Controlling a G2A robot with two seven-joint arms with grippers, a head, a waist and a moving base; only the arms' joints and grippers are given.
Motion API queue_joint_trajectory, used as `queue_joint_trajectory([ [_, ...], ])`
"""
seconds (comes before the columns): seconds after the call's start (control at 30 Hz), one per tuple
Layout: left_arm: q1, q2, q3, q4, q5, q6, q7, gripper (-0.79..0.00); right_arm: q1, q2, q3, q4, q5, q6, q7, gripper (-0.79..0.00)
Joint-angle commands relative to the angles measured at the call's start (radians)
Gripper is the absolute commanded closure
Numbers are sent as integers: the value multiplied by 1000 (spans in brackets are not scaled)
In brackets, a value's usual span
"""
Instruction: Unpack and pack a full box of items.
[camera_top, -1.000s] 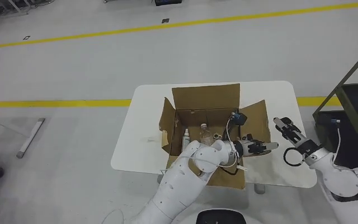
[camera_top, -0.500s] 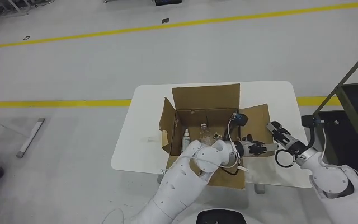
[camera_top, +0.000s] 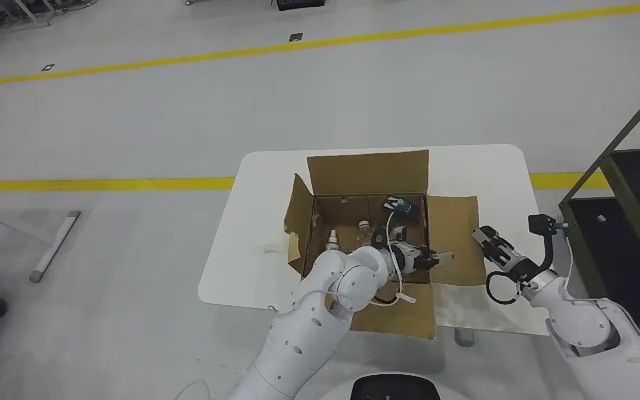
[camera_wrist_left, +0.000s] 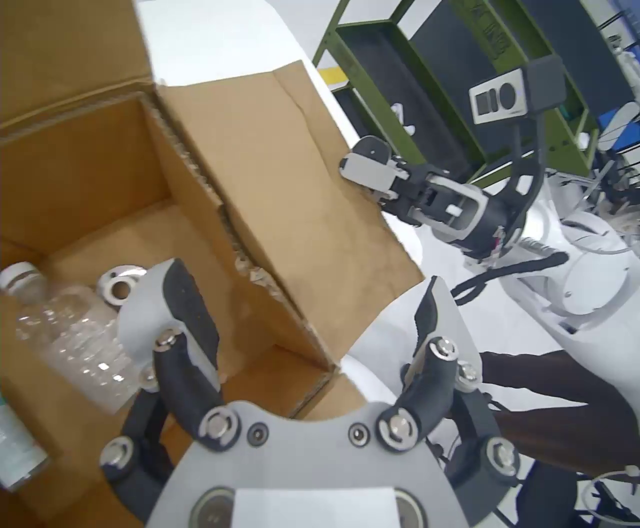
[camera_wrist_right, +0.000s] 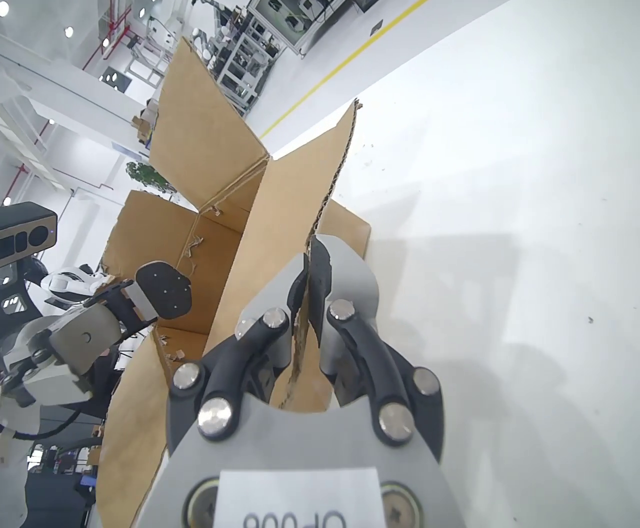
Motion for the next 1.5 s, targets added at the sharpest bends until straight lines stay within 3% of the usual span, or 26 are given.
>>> queue_joint_trajectory([
  [0.0, 10, 7, -10, -20, 48, 15, -5, -785, 3, 0, -2, 3, -3, -1, -5, 0],
  [0.3, 54, 23, -59, -81, 122, 79, -6, -785, -22, -1, 29, -10, 9, -12, -87, 0],
  [0.53, 71, 22, -76, -94, 63, 84, -13, -785, -61, 1, 51, -41, 9, -13, -94, 0],
  [0.6, 71, 22, -76, -94, 63, 84, -13, -785, -68, 1, 55, -50, 12, -16, -99, -185],
  [0.63, 71, 22, -76, -94, 63, 84, -13, -785, -72, 1, 57, -55, 17, -18, -105, -212],
  [0.67, 71, 22, -76, -94, 63, 84, -13, -785, -75, 1, 59, -60, 18, -17, -107, -302],
  [0.77, 71, 22, -76, -94, 63, 84, -13, -785, -82, 1, 65, -79, 14, -9, -111, -354],
  [1.03, 71, 22, -76, -94, 63, 84, -13, -785, -90, 0, 63, -91, 14, -5, -108, -308],
  [1.1, 75, 24, -67, -84, 108, 83, 10, -785, -90, -1, 59, -89, 13, -6, -109, -212],
  [1.17, 69, 20, -55, -69, 122, 104, 25, -785, -89, -2, 57, -90, 10, -3, -113, -46],
  [1.2, 59, 18, -44, -55, 144, 116, 23, -785, -89, -2, 56, -92, 8, -1, -115, 0],
  [1.37, -9, -6, 17, 47, 213, 274, -39, -785, -93, -3, 54, -100, 3, 2, -122, 0],
  [1.47, -42, -23, 52, 102, 218, 299, -33, -785, -96, -4, 53, -105, 1, 2, -122, 0],
])
